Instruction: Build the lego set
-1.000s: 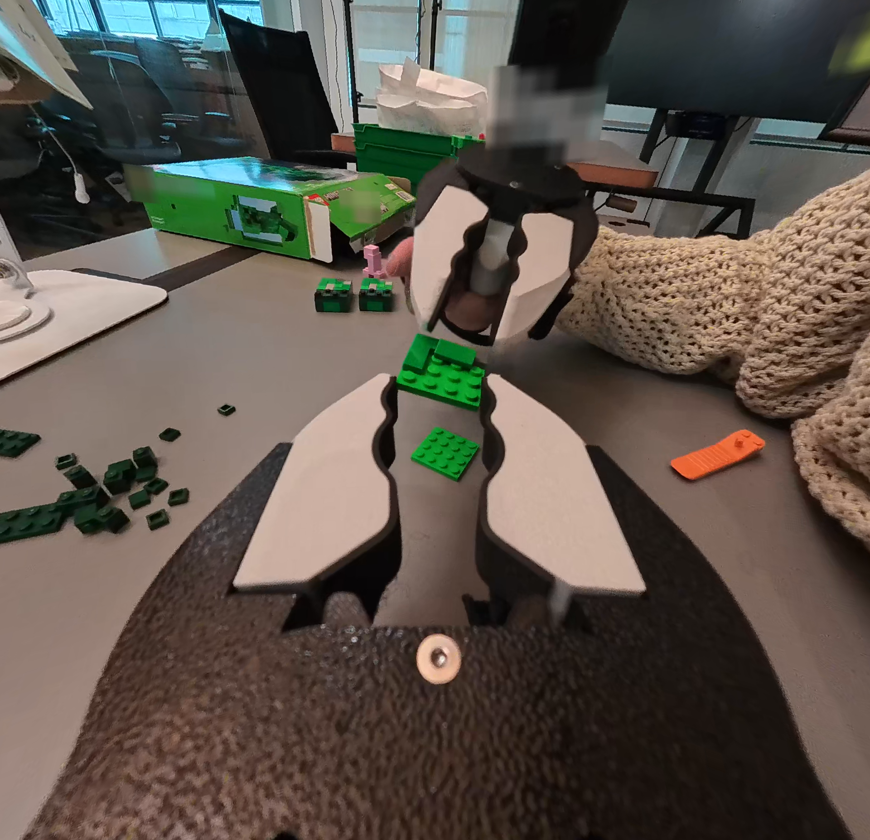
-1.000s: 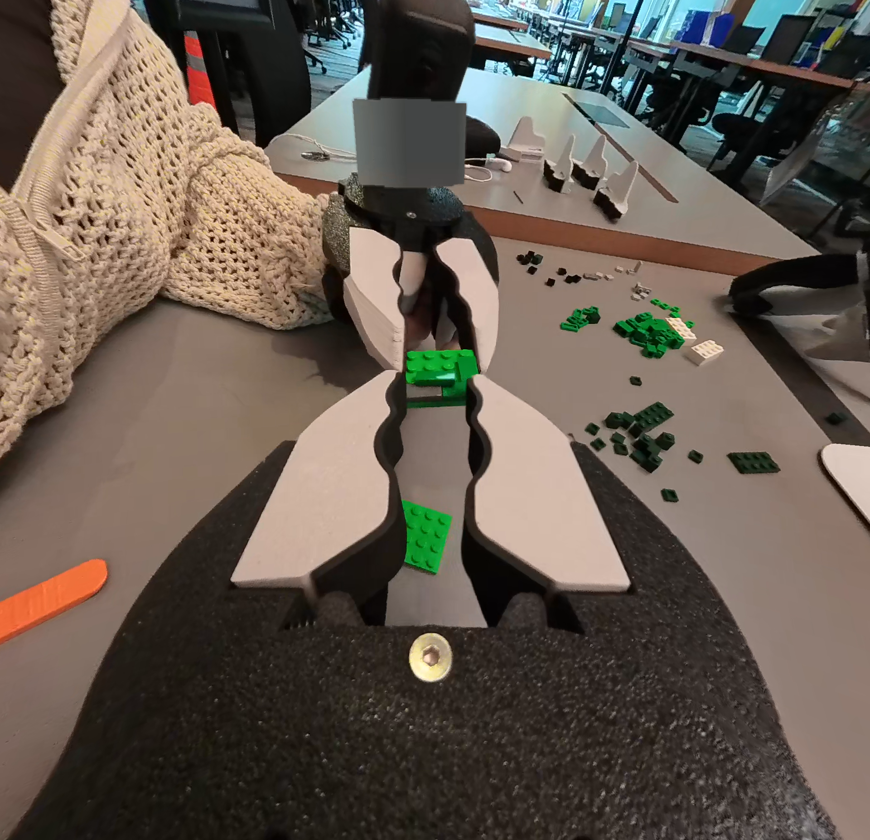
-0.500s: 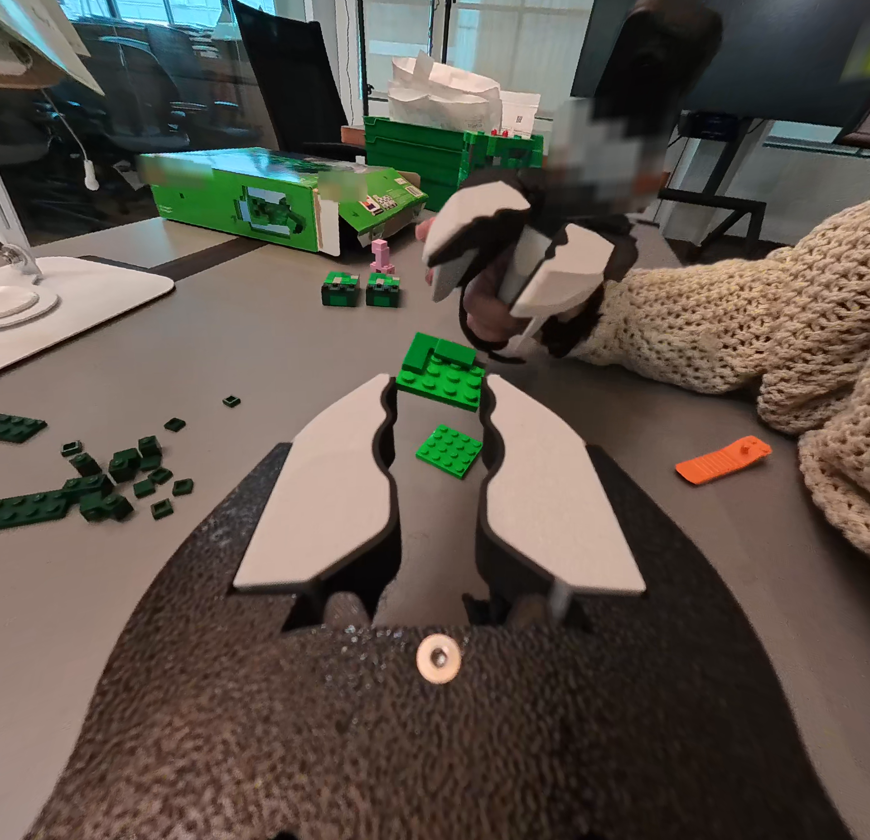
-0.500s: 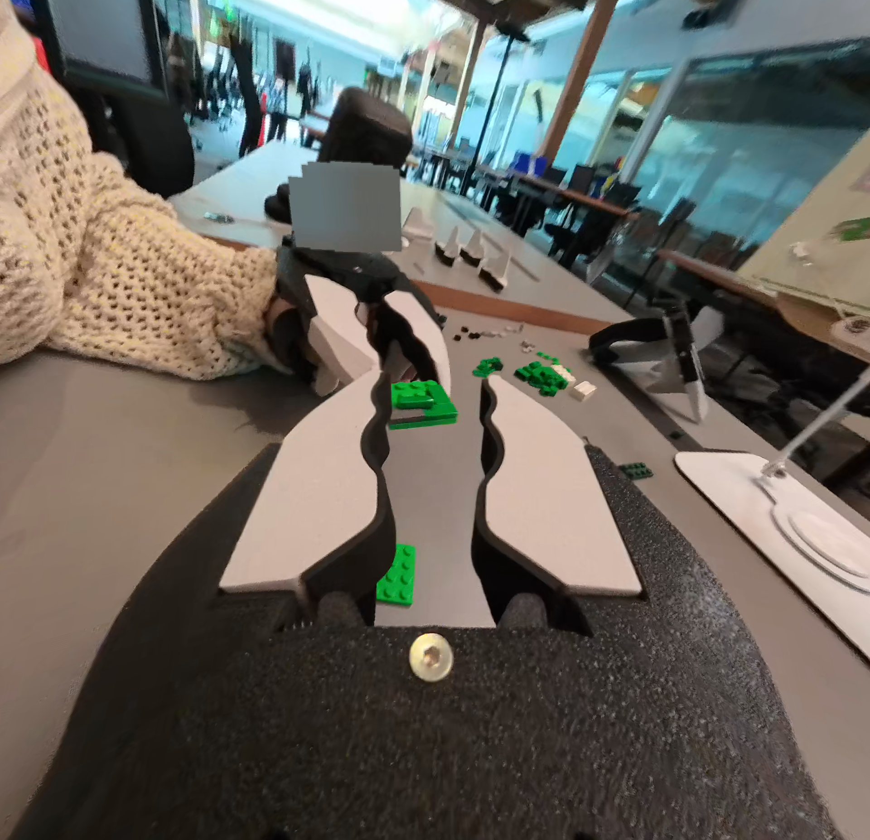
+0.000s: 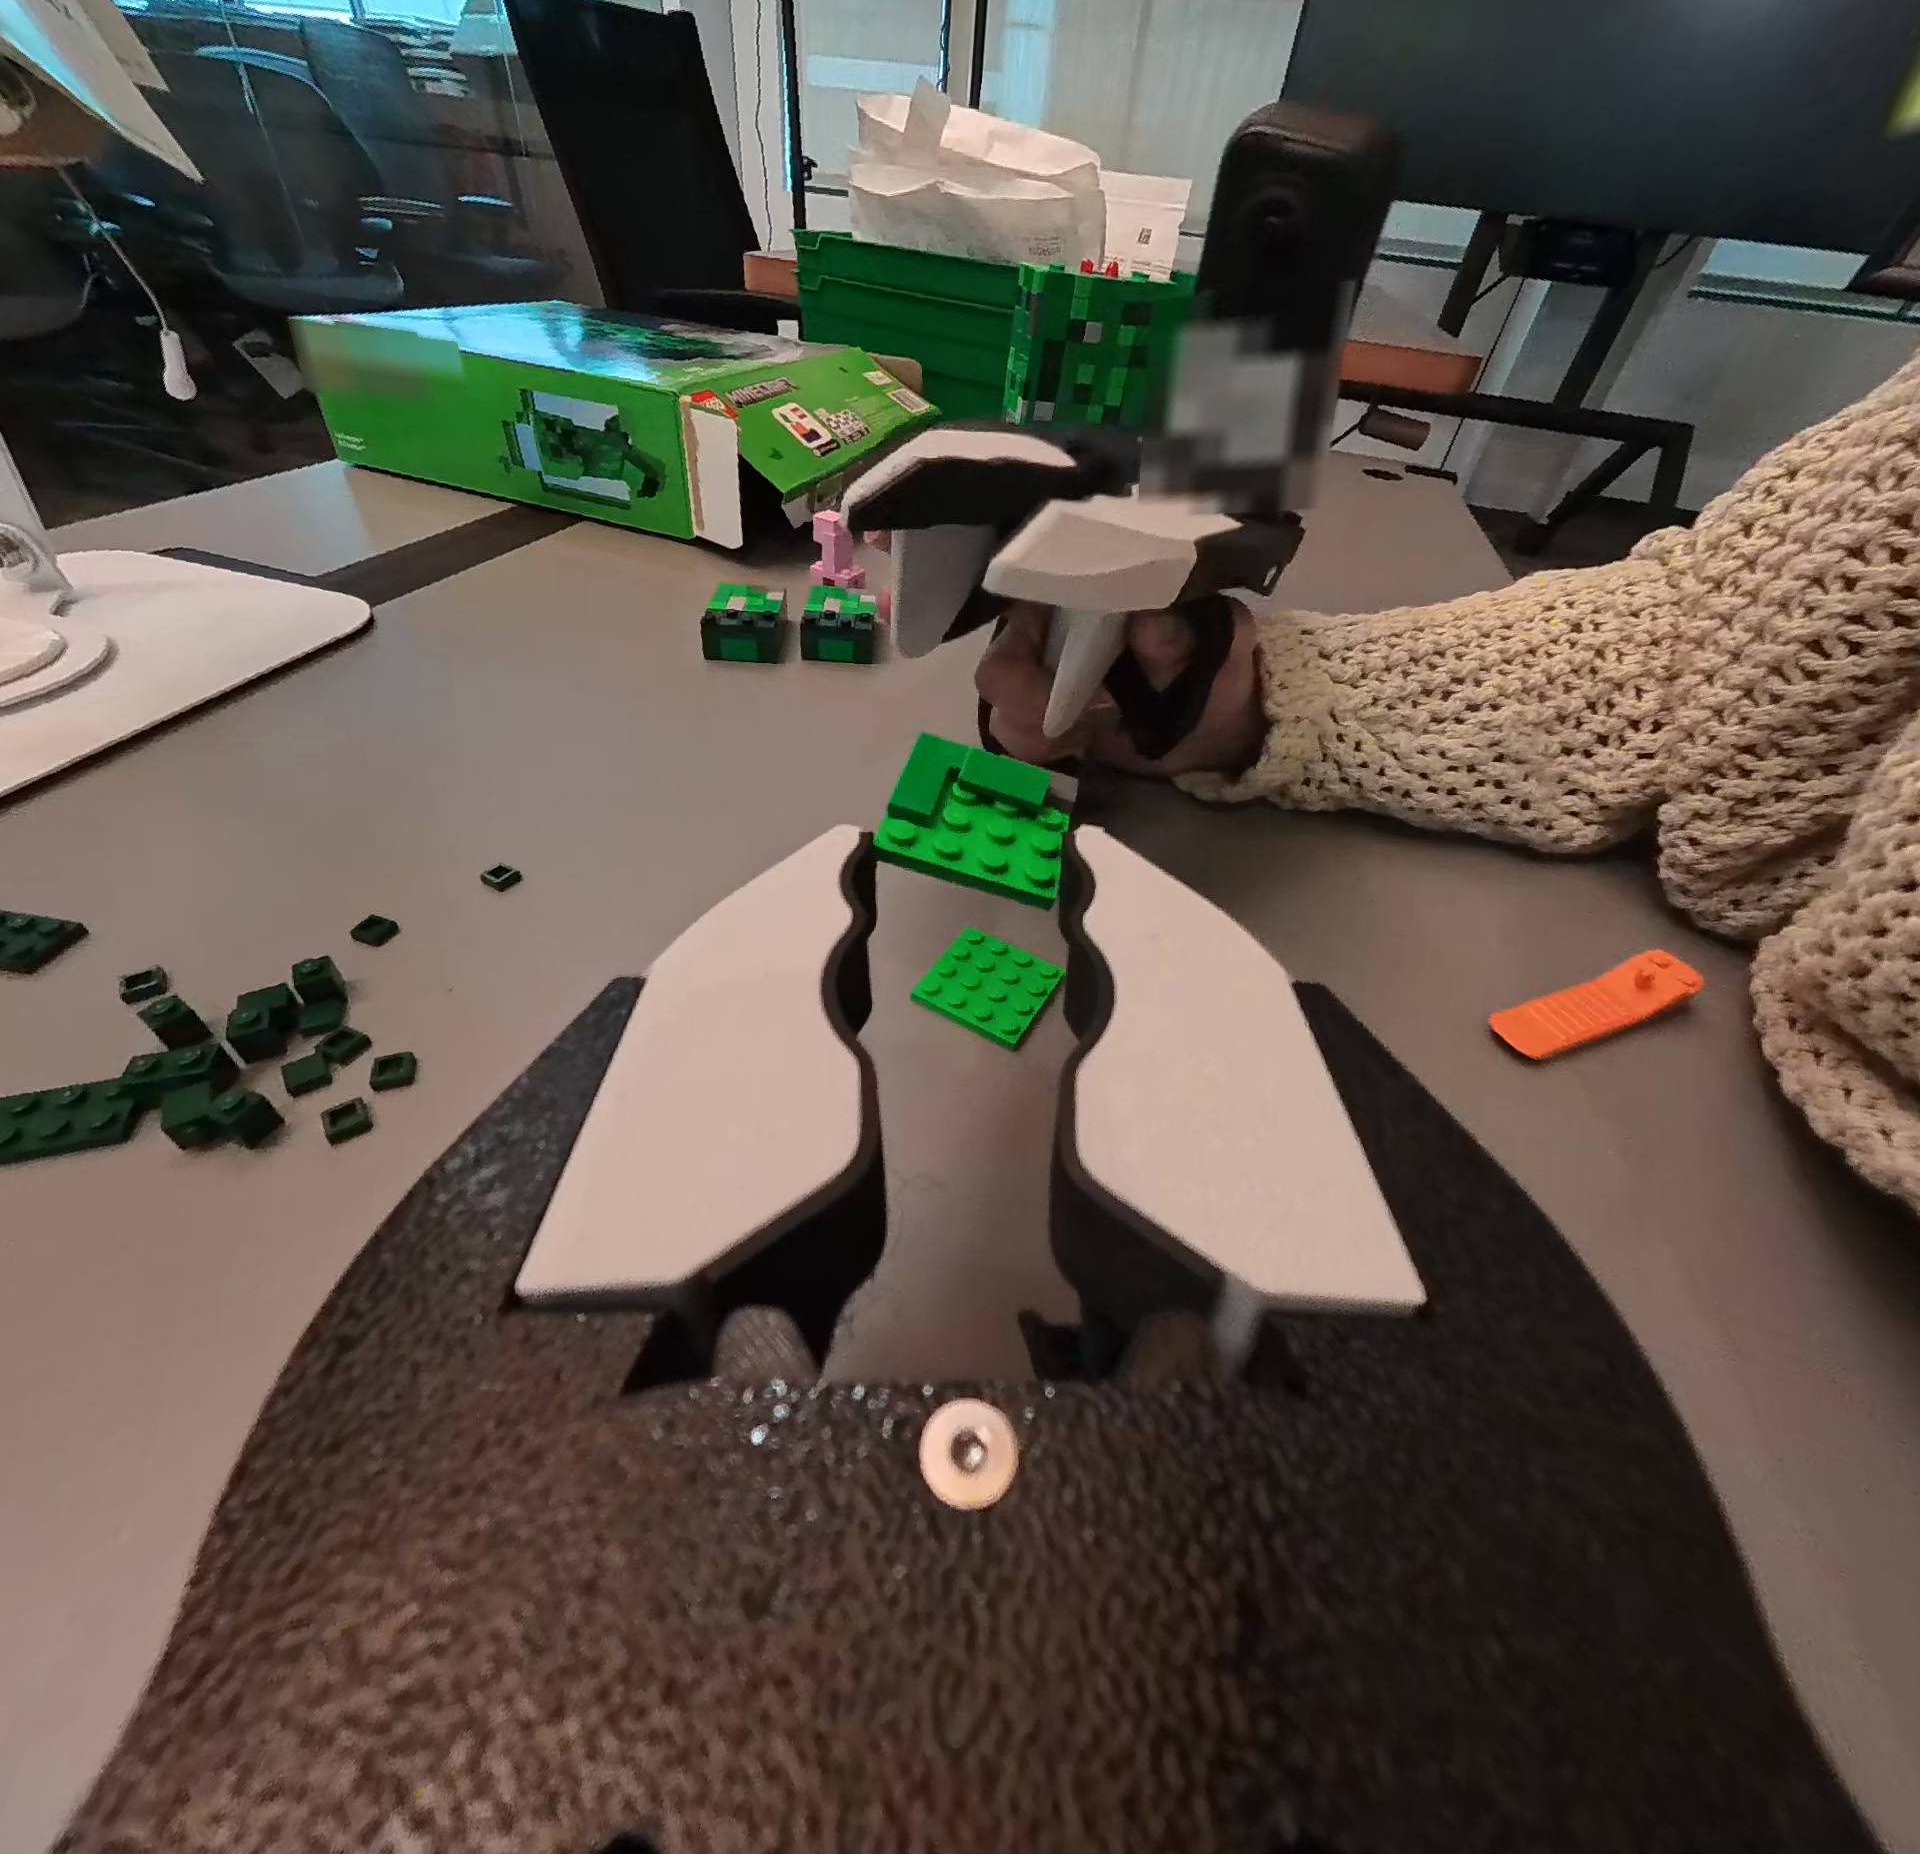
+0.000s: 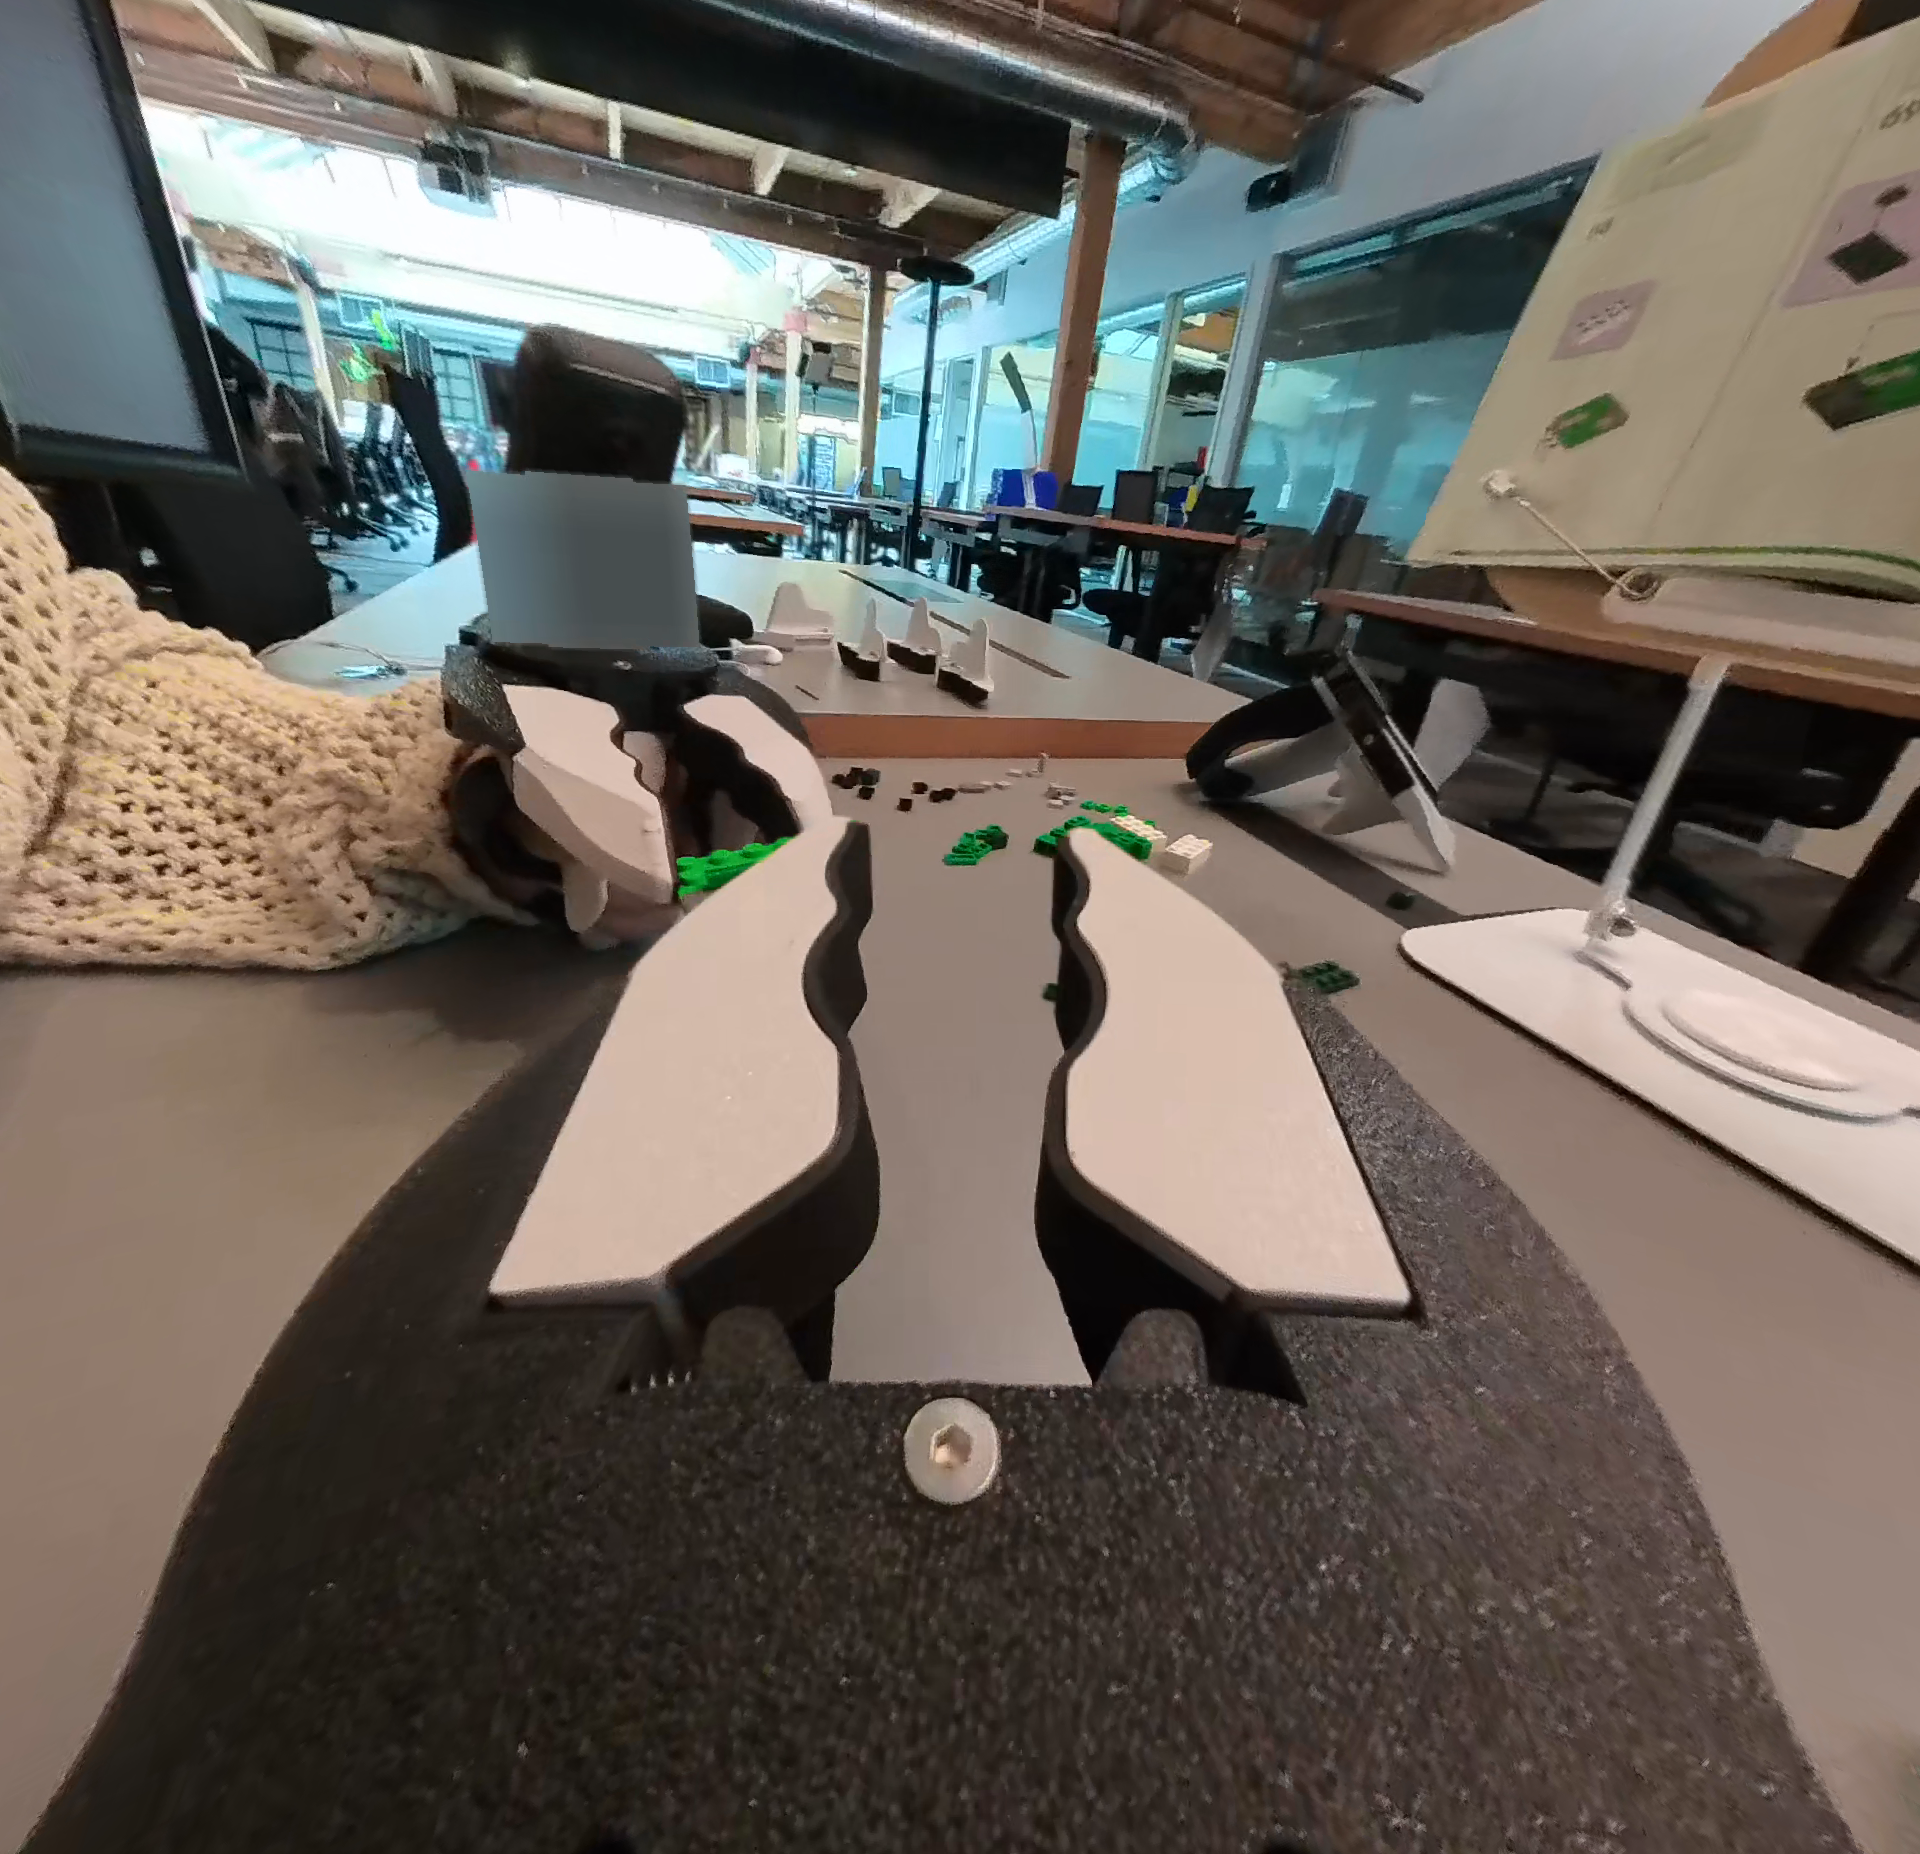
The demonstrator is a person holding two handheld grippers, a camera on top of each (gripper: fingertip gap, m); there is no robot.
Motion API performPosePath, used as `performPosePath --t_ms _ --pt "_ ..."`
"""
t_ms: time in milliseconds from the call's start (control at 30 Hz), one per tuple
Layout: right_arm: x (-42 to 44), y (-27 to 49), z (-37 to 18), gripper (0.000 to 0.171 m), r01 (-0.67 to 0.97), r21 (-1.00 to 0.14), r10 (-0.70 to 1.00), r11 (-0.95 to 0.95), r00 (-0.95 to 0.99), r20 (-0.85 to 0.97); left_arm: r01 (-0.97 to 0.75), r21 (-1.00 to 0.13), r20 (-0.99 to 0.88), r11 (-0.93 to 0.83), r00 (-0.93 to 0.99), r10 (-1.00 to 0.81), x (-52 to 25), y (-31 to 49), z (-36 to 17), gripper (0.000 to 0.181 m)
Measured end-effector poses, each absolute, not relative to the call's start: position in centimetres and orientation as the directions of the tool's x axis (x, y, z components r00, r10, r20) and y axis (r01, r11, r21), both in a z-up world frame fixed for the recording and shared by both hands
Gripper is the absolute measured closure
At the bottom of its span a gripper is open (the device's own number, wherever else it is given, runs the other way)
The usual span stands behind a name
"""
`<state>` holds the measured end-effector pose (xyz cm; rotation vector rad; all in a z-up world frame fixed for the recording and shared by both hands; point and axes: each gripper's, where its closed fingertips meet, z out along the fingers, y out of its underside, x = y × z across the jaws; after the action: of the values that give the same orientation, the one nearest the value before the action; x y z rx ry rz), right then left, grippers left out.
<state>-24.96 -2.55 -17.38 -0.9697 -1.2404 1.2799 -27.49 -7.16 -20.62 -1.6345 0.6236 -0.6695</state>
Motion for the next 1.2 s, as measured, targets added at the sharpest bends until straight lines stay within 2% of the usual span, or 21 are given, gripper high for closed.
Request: performPosePath --t_ms 367,467,567,833,1200 --pt "-25.8 -4.3 -18.6 0.139 -0.066 -0.971 0.961 0.228 -0.145 0.235 -0.033 -0.986 0.093 -0.162 0.699 -0.71 -27.6 -7.0 -20.7 0.147" --pt "-26.1 -5.5 -19.5 0.139 0.007 -0.923 0.909 0.386 -0.171 0.379 -0.052 -0.981 0.099 -0.189 0.7 -0.707 -27.5 -7.0 -21.1 0.147" --pt "-26.0 -7.2 -18.9 0.138 0.006 -0.87 0.851 0.494 -0.211 0.481 -0.079 -0.977 0.086 -0.198 0.704 -0.705 -27.3 -6.9 -21.4 0.147" --pt "-26.1 -8.8 -20.7 0.133 0.113 -0.742 0.733 0.661 -0.306 0.607 -0.092 -0.975 0.079 -0.203 0.706 -0.703 -27.2 -6.9 -21.6 0.147" --pt "-26.2 -8.9 -21.8 0.133 0.139 -0.735 0.73 0.664 -0.335 0.596 -0.086 -0.973 0.092 -0.212 0.699 -0.709 -27.2 -6.9 -21.6 0.147"
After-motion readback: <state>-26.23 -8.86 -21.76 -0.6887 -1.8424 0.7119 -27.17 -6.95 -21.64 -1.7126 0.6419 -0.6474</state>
